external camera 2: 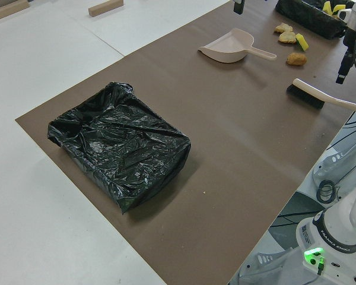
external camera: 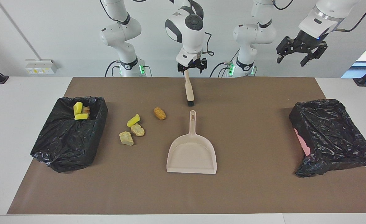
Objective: Sweep and dump trash in bin
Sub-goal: 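Lower the dustpan beside the remaining scraps and release it with the right gripper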
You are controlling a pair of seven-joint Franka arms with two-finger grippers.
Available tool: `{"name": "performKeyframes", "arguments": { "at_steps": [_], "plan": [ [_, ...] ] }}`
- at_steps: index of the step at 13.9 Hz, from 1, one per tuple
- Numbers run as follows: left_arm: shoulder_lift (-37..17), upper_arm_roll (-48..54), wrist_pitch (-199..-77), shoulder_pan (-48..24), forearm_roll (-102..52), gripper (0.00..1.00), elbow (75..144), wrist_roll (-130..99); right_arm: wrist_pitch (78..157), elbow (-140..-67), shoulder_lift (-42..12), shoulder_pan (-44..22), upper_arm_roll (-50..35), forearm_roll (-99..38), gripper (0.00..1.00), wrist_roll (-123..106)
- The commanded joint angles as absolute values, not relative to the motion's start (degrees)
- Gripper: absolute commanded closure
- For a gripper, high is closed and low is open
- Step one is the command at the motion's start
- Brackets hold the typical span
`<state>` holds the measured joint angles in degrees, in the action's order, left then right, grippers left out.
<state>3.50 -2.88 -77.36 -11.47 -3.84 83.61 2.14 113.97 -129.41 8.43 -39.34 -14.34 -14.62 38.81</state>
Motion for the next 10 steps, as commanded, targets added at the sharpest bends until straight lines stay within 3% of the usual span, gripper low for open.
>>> {"name": "performKeyframes", "arguments": {
  "at_steps": [1,6,9,10],
  "plan": [
    [2.29,-3.25,-82.51,-15.98,-3.87,0.0,85.6,1.15,118.82,-137.8,12.39,-41.83,-14.06,-16.44,0.0,37.97],
    [-4.12,-3.25,-91.65,-24.15,-2.99,0.0,86.3,-5.27,126.81,-140.62,8.97,-45.24,-14.15,-16.52,0.0,39.54],
    [-6.31,-3.25,-99.11,-28.28,-2.81,0.0,90.43,-9.56,127.79,-142.9,9.32,-45.96,-14.15,-16.52,0.0,39.99],
    [-8.42,-3.25,-100.79,-29.87,-2.81,0.0,90.35,-11.67,127.88,-142.91,9.06,-46.14,-14.15,-16.52,0.07,40.08]
  ]
}}
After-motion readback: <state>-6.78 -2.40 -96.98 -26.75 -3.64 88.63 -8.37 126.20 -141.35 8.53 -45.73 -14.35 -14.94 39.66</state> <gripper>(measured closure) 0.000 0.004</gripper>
